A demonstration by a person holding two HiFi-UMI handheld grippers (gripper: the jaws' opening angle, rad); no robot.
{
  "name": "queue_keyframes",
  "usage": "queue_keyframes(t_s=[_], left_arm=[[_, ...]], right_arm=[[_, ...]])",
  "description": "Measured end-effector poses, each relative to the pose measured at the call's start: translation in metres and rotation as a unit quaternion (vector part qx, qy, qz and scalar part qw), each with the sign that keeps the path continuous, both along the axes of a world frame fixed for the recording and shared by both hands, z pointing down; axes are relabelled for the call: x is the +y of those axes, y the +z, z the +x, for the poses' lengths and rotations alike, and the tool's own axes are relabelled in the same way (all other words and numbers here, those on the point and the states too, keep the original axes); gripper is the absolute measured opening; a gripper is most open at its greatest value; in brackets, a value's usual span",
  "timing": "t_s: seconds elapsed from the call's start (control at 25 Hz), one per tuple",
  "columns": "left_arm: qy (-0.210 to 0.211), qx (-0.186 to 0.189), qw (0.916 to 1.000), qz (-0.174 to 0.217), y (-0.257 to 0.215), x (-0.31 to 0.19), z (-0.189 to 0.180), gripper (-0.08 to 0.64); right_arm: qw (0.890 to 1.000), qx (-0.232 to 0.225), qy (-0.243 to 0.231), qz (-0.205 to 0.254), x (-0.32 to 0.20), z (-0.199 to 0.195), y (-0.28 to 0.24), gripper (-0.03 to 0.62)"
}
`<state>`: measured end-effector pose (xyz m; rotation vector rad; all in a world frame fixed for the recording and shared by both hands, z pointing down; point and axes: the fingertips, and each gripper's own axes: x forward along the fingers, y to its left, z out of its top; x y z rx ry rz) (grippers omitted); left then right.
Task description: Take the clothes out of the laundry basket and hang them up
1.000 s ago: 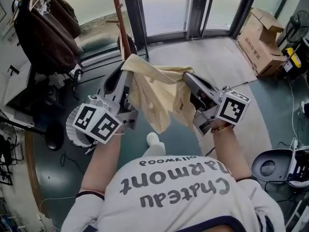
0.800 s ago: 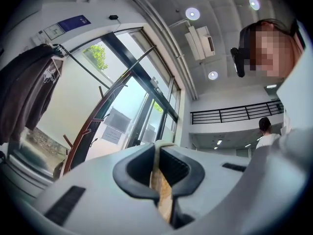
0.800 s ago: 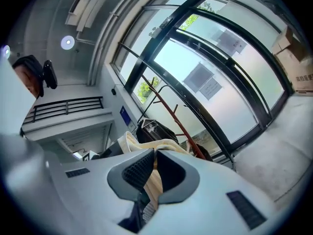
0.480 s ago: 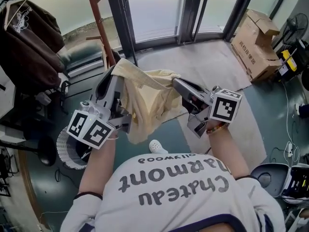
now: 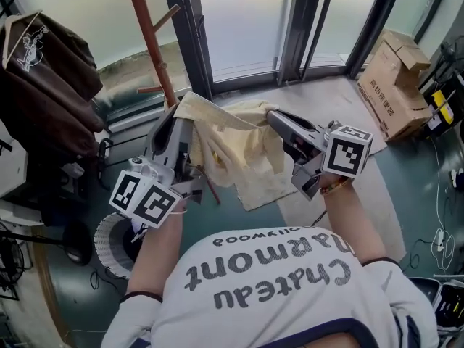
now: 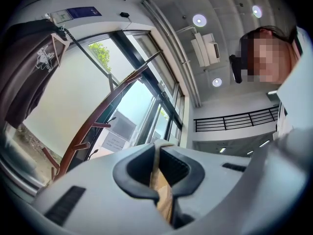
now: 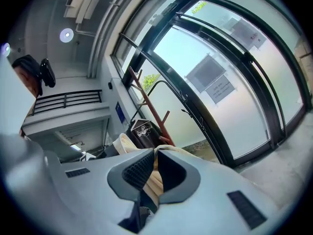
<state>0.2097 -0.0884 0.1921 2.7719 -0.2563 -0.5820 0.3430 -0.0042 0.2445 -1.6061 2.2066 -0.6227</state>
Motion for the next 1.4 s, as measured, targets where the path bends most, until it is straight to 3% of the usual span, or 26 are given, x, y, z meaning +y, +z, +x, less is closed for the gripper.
queue_keyframes(t_s=[0.2,0.32,0.48,0.64,0.76,0.88,1.04,1.12,1.28,1.36,1.4], left_arm=[[-0.011,-0.021,0.9979,0.059,-0.019,-0.011,0.015,0.020],[-0.034,-0.024,0.9975,0.056,-0.022,-0.018,0.007,0.020],[-0.079,-0.032,0.9952,0.050,-0.031,-0.036,-0.006,0.020],[-0.123,-0.031,0.9909,0.045,-0.037,-0.053,-0.012,0.020],[-0.148,-0.037,0.9871,0.049,-0.042,-0.065,-0.005,0.020],[-0.168,-0.041,0.9832,0.060,-0.052,-0.076,0.013,0.018],[-0.233,-0.024,0.9696,0.072,-0.080,-0.101,0.018,0.018],[-0.265,-0.013,0.9609,0.079,-0.100,-0.114,0.018,0.018],[-0.314,0.001,0.9447,0.092,-0.131,-0.141,0.026,0.018],[-0.334,0.009,0.9378,0.096,-0.141,-0.150,0.031,0.019],[-0.341,0.016,0.9348,0.098,-0.147,-0.153,0.033,0.018]], right_arm=[[0.999,0.031,0.013,0.007,-0.034,0.029,-0.035,0.038],[0.998,0.051,0.007,0.036,-0.051,0.029,-0.055,0.038],[0.988,0.106,-0.028,0.110,-0.085,0.010,-0.093,0.038],[0.980,0.085,-0.021,0.181,-0.109,0.021,-0.124,0.029],[0.977,0.067,-0.044,0.196,-0.128,0.034,-0.127,0.029],[0.970,0.060,-0.080,0.220,-0.148,0.048,-0.132,0.029],[0.961,0.055,-0.144,0.231,-0.185,0.066,-0.132,0.029],[0.951,0.056,-0.193,0.235,-0.197,0.066,-0.134,0.029],[0.912,0.066,-0.331,0.232,-0.205,0.044,-0.126,0.048],[0.886,0.079,-0.404,0.213,-0.205,0.028,-0.109,0.208],[0.873,0.087,-0.435,0.203,-0.205,0.020,-0.099,0.226]])
